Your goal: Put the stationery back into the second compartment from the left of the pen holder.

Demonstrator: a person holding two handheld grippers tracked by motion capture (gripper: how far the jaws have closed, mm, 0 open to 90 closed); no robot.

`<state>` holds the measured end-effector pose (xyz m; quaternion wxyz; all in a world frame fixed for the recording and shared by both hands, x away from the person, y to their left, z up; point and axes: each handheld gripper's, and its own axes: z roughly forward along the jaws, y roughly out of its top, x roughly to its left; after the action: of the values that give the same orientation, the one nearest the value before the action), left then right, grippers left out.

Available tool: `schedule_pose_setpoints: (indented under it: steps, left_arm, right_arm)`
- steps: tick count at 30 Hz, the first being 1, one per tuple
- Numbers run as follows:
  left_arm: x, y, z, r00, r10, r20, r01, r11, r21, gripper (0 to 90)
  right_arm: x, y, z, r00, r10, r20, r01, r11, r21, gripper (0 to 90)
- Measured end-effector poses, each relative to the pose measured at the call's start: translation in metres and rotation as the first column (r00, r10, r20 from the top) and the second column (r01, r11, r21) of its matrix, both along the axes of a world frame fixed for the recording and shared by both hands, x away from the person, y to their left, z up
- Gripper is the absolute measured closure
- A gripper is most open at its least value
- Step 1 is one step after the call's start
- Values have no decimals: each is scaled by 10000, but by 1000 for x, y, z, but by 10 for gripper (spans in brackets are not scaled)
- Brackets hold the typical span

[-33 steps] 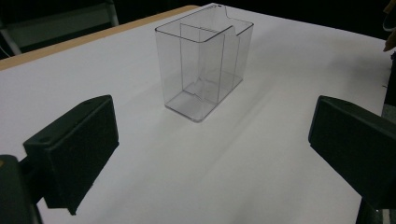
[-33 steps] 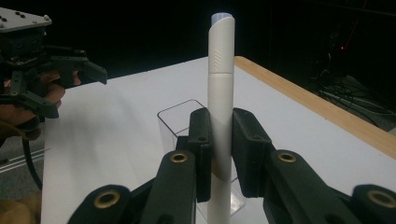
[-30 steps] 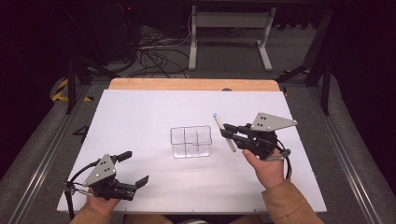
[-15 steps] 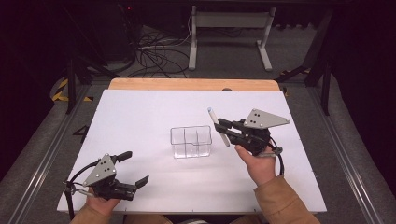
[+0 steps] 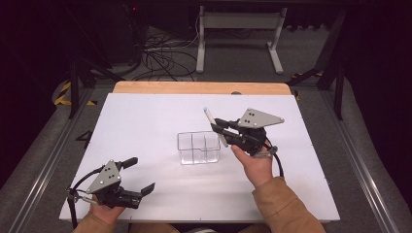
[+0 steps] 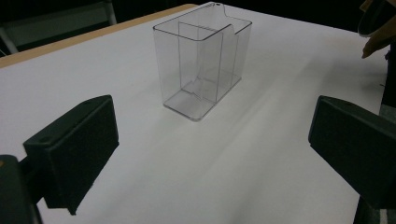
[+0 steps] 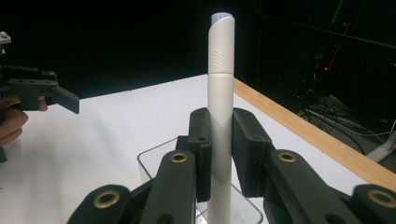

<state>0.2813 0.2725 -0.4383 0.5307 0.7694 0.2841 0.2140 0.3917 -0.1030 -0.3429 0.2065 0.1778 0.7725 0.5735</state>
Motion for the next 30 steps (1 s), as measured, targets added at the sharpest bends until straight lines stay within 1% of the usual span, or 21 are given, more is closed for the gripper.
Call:
schedule_pose_setpoints:
  steps: [12,15,18,22,26,30]
  left_arm:
    - [0,0,0,10000,-27,-15,27,10000,-24,25]
    - [0,0,-1,10000,-51,-55,50,10000,-75,25]
    - [0,0,-1,9999,-82,-76,81,9999,-78,26]
    - [1,0,-1,10000,-84,-37,84,10000,-43,27]
    - [1,0,-1,9999,-91,-46,91,9999,-42,27]
    - [1,0,-1,9999,-95,-51,94,9999,-59,27]
  right_arm:
    - [10,25,-7,9995,287,-134,-284,9993,240,788]
    - [11,31,-8,9992,398,-33,-396,9988,287,788]
    - [12,37,-10,9987,506,24,-506,9985,229,788]
    - [14,43,-12,9981,612,-12,-612,9980,171,788]
    - [17,51,-13,9971,758,-49,-755,9965,352,788]
    - [20,56,-15,9968,799,-101,-794,9960,403,788]
